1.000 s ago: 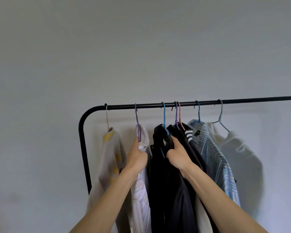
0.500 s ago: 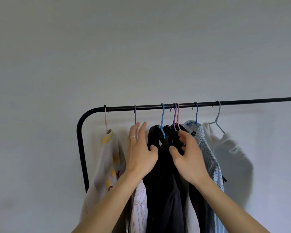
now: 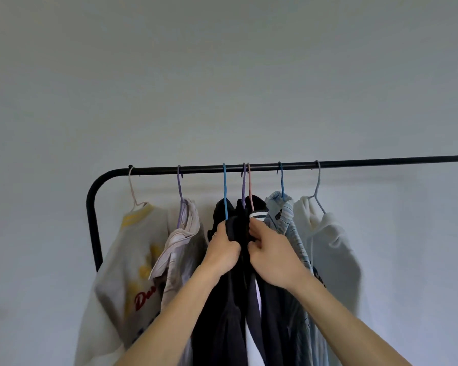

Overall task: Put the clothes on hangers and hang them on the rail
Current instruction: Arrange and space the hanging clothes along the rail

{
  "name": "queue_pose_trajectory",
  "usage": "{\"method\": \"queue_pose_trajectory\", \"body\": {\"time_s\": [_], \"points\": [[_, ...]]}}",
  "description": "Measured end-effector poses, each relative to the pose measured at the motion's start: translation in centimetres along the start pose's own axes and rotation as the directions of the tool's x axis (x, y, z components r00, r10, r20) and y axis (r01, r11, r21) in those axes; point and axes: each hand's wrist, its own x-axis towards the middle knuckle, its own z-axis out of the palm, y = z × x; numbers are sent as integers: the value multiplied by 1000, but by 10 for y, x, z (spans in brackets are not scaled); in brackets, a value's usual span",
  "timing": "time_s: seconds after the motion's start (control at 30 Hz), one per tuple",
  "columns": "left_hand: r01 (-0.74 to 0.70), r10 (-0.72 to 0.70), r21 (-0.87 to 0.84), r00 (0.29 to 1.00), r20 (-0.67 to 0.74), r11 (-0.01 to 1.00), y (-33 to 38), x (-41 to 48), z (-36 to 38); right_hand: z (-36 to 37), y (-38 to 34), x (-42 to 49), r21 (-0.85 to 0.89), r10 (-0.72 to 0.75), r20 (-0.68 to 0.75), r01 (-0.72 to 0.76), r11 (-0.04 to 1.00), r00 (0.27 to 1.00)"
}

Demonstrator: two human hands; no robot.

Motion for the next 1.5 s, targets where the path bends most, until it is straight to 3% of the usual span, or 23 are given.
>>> {"method": "queue_pose_trajectory", "body": {"time_s": [0.17, 0.23, 0.3, 0.37, 0.57, 0.7, 0.87, 1.07, 1.2, 1.5], "points": [[-40, 34, -93, 997, -71, 995, 1, -4, 20, -2, 18, 13, 48, 127, 151, -136, 990, 980], [5, -9, -58, 997, -75, 998, 2, -7, 23, -6, 30, 17, 249, 208, 155, -241, 938, 966], [30, -34, -52, 996, -81, 998, 8, -11, 22, -14, 37, 17, 503, 256, 161, -302, 809, 953], [28, -32, -45, 996, -81, 999, 23, -20, 21, -22, 42, 17, 602, 273, 148, -306, 738, 951], [73, -74, -19, 996, -54, 997, 20, -17, 25, -56, 69, 7, 610, 369, -87, -244, 754, 925], [84, -84, -4, 995, -61, 996, 18, -12, 26, -79, 78, -4, 523, 381, -187, -236, 819, 905], [74, -76, -32, 994, -78, 997, 15, -11, 30, -50, 66, 6, 370, 256, -114, -198, 908, 960], [41, -46, -57, 995, -87, 997, 9, -14, 17, -19, 52, 14, 349, 255, -62, -218, 911, 965], [41, -42, -67, 999, -11, 997, 10, -17, 7, -14, 56, 18, 347, 315, -117, -259, 901, 942], [-8, 10, -43, 999, 34, 999, 18, -21, 11, -12, 57, 14, 344, 298, -117, -243, 907, 948]]}}
